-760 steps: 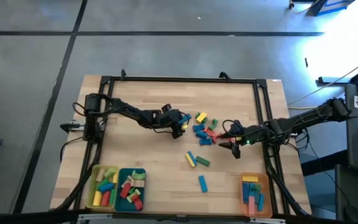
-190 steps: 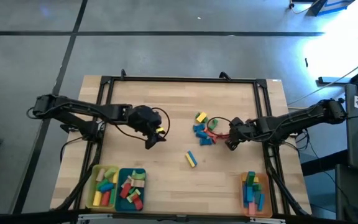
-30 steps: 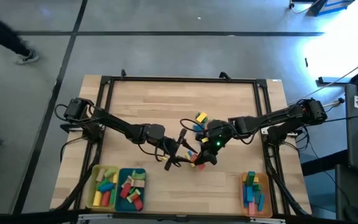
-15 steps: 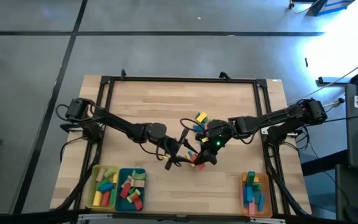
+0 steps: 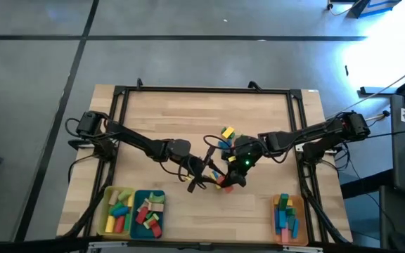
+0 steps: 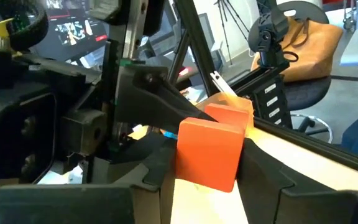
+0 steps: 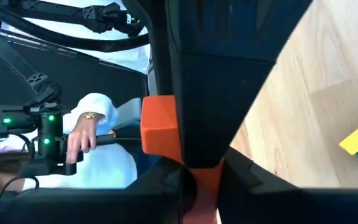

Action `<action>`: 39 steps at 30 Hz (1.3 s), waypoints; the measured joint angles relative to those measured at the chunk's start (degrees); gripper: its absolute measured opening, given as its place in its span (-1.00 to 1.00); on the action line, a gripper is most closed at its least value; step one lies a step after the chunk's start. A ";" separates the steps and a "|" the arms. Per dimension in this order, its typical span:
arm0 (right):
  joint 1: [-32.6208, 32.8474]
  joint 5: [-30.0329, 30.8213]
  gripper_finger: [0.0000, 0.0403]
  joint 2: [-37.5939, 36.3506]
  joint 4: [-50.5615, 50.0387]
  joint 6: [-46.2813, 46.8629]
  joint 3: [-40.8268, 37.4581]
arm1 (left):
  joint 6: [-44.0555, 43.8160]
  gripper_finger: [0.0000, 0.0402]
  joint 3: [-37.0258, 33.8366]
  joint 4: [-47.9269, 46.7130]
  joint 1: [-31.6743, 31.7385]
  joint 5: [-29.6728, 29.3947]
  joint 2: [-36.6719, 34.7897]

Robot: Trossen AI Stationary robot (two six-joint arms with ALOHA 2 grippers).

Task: Sort blocks by size
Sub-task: Put the orange arch block into the blue bin

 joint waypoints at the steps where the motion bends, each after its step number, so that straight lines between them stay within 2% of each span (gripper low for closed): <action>1: 0.00 0.11 -0.68 0.00 0.01 0.00 0.00 | -0.27 -0.41 0.00 0.10 0.00 -0.05 0.00; 6: 0.04 2.19 -0.46 0.00 0.12 -0.11 0.00 | -1.01 -0.41 0.00 0.34 0.07 -0.33 0.00; 11: 0.04 2.51 -0.35 0.00 0.12 -0.50 0.00 | -2.32 -0.41 0.00 0.52 0.07 -0.31 0.00; 15: 0.03 1.94 -0.30 0.00 0.30 -0.50 0.00 | -2.43 -0.40 0.00 0.49 0.07 -0.36 -0.09; 20: -0.54 -2.49 -0.29 -0.17 0.59 -3.84 0.04 | -4.90 -0.41 0.00 0.40 0.07 -0.90 -0.12; 27: -0.57 -1.98 -0.28 -2.89 -4.55 -8.00 0.04 | -8.10 -0.40 0.04 -2.14 0.07 -0.74 -1.05; 30: -0.59 0.16 -0.28 -4.86 -8.19 -9.81 0.10 | -9.72 -0.40 0.04 -7.66 0.02 -0.66 -3.49; 34: -0.50 3.12 -0.28 -7.63 -14.38 -13.08 0.13 | -13.30 -0.39 -0.05 -20.65 -0.50 -0.55 -9.37; 39: -0.39 8.11 -0.28 -9.59 -18.97 -15.71 0.13 | -23.22 -0.41 -0.02 -47.37 -2.21 -0.45 -19.53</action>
